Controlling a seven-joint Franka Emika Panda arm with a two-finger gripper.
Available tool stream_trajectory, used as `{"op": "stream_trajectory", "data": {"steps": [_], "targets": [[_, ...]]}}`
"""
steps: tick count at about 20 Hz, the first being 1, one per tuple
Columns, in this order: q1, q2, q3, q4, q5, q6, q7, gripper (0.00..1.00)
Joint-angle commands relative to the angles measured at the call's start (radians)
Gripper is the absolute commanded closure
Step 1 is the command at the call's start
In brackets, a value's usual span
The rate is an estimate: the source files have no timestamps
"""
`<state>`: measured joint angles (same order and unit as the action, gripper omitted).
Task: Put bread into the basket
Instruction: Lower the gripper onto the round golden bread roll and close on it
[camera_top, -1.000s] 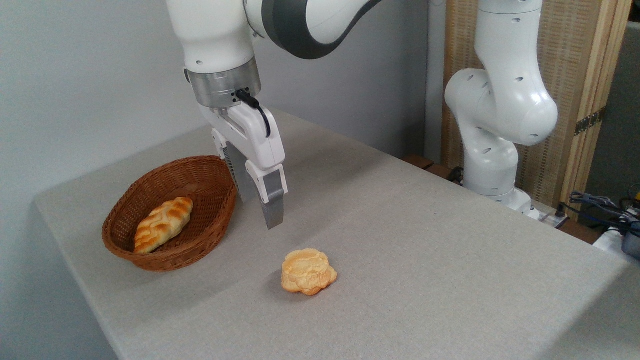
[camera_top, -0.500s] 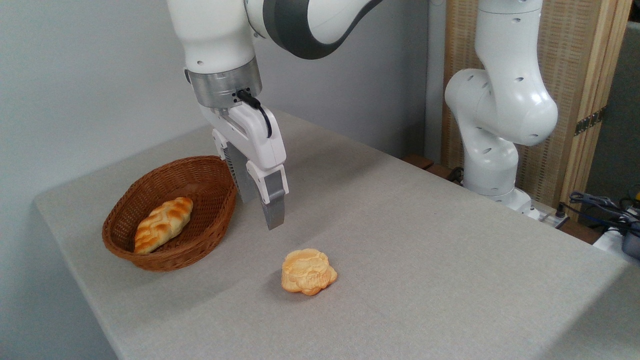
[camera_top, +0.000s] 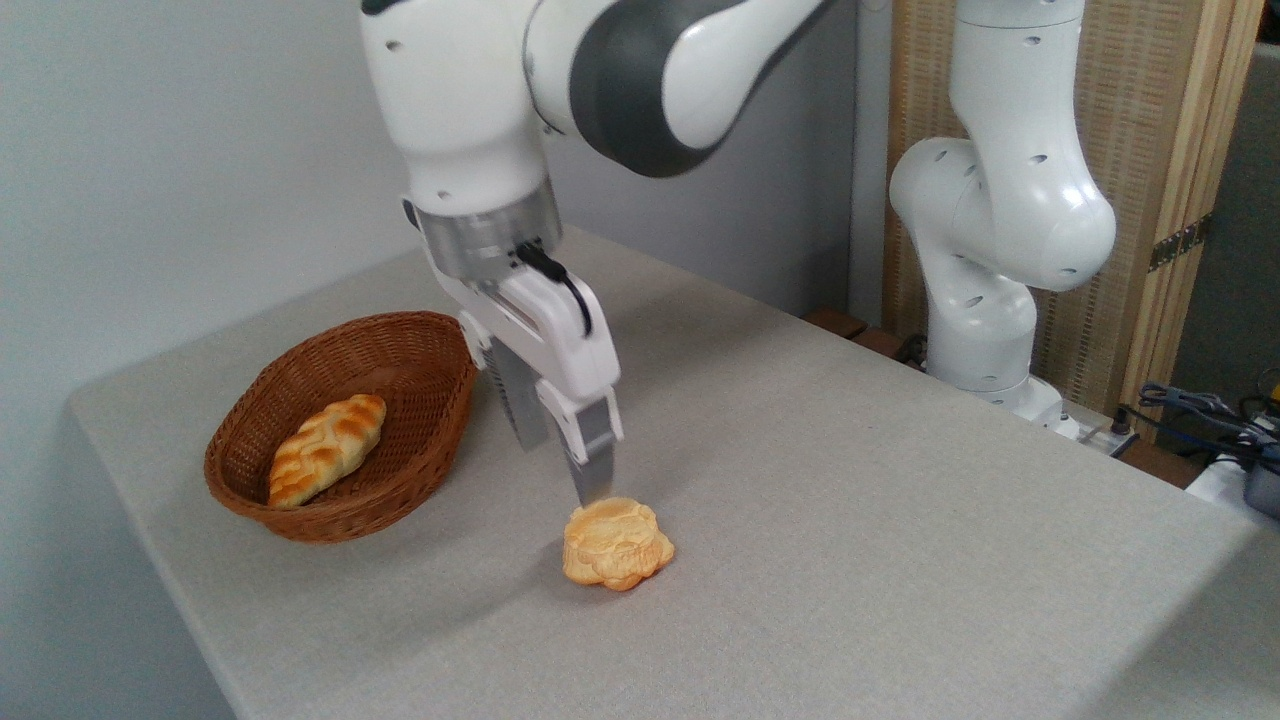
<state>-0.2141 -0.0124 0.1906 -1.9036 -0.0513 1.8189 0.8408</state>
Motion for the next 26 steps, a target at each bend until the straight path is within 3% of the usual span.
{"op": "stream_trajectory", "data": {"steps": [1, 6, 17, 18, 20, 21, 26], "targets": [[-0.007, -0.015, 0.047, -0.049, 0.005, 0.034, 0.058, 0.0], [-0.007, 0.006, 0.052, -0.106, 0.005, 0.129, 0.064, 0.0], [-0.018, 0.061, 0.049, -0.11, 0.005, 0.151, 0.064, 0.0], [-0.018, 0.061, 0.049, -0.109, 0.005, 0.151, 0.066, 0.05], [-0.018, 0.061, 0.049, -0.109, 0.005, 0.151, 0.067, 0.39], [-0.018, 0.06, 0.049, -0.109, 0.005, 0.151, 0.067, 0.51], [-0.018, 0.054, 0.047, -0.109, 0.005, 0.148, 0.067, 0.53]]}}
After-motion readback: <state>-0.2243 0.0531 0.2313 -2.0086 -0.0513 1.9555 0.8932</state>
